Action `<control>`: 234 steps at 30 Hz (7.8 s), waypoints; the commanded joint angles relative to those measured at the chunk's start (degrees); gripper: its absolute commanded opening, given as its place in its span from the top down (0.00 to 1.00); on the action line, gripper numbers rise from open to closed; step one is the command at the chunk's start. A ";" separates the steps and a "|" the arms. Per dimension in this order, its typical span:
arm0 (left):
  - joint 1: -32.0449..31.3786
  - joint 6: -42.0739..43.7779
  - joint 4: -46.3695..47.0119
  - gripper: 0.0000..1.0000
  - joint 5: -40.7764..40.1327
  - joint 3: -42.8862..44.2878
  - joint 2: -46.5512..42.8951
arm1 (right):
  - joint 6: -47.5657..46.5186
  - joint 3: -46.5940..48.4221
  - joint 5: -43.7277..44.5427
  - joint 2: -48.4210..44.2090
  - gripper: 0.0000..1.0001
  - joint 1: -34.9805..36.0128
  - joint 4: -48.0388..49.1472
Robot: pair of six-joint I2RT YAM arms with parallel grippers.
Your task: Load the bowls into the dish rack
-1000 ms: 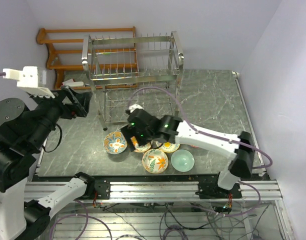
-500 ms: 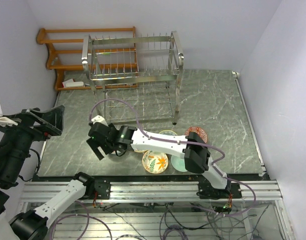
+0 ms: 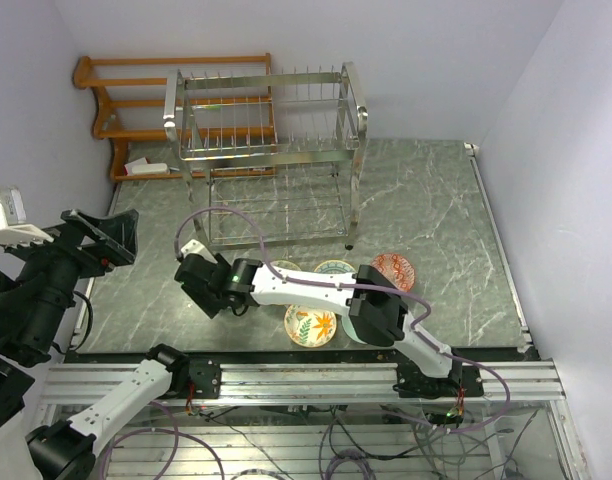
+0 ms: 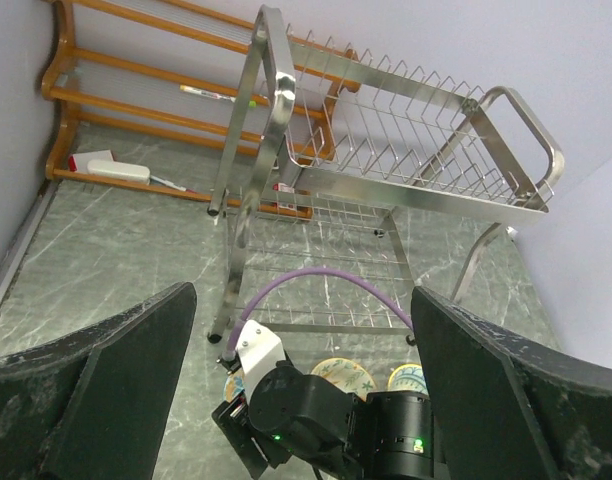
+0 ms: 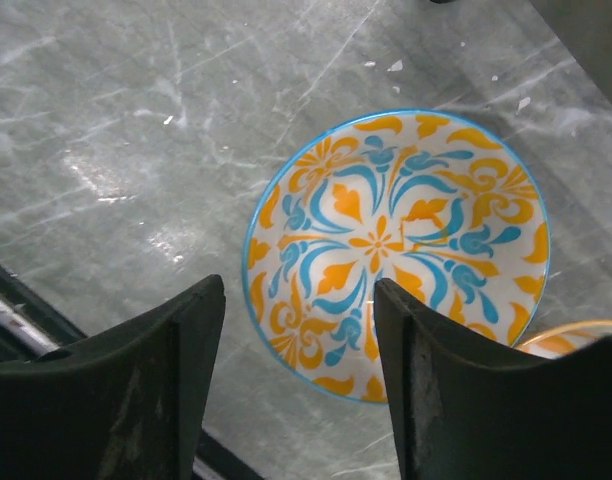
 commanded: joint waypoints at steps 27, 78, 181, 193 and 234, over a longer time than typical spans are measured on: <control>0.40 3.59 3.24 0.01 -4.24 -3.53 0.45 | -2.88 -5.34 -17.87 -5.06 1.00 -4.20 12.17; 0.40 6.21 4.54 0.00 -6.79 -1.99 2.53 | 42.80 -39.59 -52.77 -21.65 1.00 -25.32 70.30; 0.40 10.61 14.07 0.01 -8.60 -9.50 7.47 | 47.64 3.44 -47.28 15.86 0.10 -40.39 80.43; 0.40 10.63 12.59 0.01 -7.12 -9.34 5.98 | 51.48 -19.06 -47.54 2.32 0.11 -37.66 89.87; 0.40 7.82 4.59 0.01 -2.09 -9.20 -2.71 | 12.09 -34.25 3.35 -24.16 0.31 -6.41 10.35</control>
